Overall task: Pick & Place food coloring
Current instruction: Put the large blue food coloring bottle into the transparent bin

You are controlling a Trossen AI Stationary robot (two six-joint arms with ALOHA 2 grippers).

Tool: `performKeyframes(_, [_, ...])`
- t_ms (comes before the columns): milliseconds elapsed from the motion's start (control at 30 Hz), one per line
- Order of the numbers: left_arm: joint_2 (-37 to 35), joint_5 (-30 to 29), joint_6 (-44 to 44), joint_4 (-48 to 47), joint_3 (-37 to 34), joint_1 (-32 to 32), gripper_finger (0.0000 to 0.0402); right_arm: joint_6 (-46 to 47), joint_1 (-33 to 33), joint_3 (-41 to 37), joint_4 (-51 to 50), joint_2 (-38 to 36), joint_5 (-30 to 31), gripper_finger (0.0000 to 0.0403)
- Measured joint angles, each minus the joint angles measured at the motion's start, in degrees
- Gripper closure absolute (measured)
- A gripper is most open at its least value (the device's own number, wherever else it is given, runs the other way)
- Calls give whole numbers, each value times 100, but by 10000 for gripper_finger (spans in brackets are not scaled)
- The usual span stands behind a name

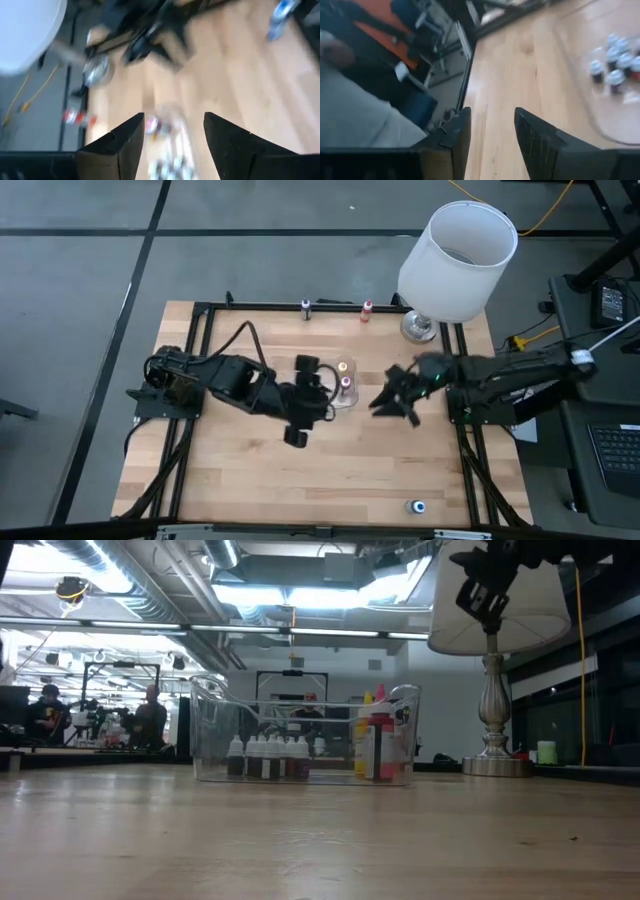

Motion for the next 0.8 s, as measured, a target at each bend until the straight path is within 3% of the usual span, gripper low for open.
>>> performKeyframes(133, [-120, -495, -672, -807, 0, -165, 201, -159, 835, 434, -447, 633, 807, 250])
performKeyframes(333, [-377, -975, -1071, -1024, 0, -326, 201, 140, 1845, 1720, -2380, 1451, 2337, 250])
performKeyframes(433, [-510, -1158, -1087, -1028, 0, -332, 201, 717, 2364, 2517, -3488, 1915, 2993, 257])
performKeyframes(567, [-721, -1398, -1084, -1039, 0, -326, 201, 2523, 2847, 3372, -4777, 2507, 3246, 272])
performKeyframes(800, [-990, -2071, -902, -1229, 0, -204, 201, 6285, 3378, 3712, -5622, 3231, 2662, 297])
